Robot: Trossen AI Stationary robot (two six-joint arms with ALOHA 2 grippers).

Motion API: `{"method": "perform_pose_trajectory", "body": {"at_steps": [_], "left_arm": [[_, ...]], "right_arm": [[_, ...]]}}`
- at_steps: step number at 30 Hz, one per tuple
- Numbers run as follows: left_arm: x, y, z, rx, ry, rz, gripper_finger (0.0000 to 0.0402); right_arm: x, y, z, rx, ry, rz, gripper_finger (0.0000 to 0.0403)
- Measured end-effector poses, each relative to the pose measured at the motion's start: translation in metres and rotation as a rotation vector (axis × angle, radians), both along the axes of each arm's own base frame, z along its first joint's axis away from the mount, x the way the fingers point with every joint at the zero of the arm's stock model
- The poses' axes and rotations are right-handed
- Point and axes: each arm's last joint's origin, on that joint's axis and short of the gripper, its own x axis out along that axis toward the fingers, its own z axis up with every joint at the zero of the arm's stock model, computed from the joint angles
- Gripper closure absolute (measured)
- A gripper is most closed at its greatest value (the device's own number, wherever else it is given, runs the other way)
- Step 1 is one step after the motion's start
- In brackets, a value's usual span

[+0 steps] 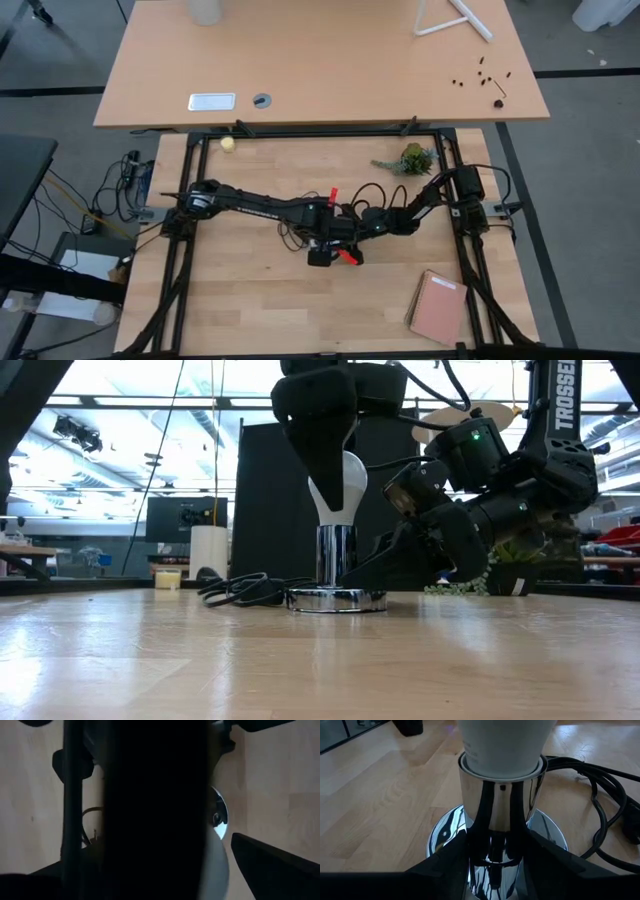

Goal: Screw lightbulb
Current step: Remove the white lightbulb from the metallic lamp

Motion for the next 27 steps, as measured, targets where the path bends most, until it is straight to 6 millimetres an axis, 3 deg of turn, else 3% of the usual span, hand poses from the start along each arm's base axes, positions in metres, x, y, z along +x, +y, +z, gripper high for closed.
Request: {"method": "perform_pose_trajectory", "body": {"at_steps": [8, 27], "left_arm": [[0.000, 0.000, 0.000, -0.013, -0.005, 0.026, 0.0061], [-0.002, 0.000, 0.011, -0.020, -0.032, -0.037, 0.0057]], "right_arm": [[0.000, 0.000, 0.000, 0.002, 0.000, 0.005, 0.0202], [-0.003, 0.001, -0.002, 0.043, 0.013, 0.006, 0.0202]]}}
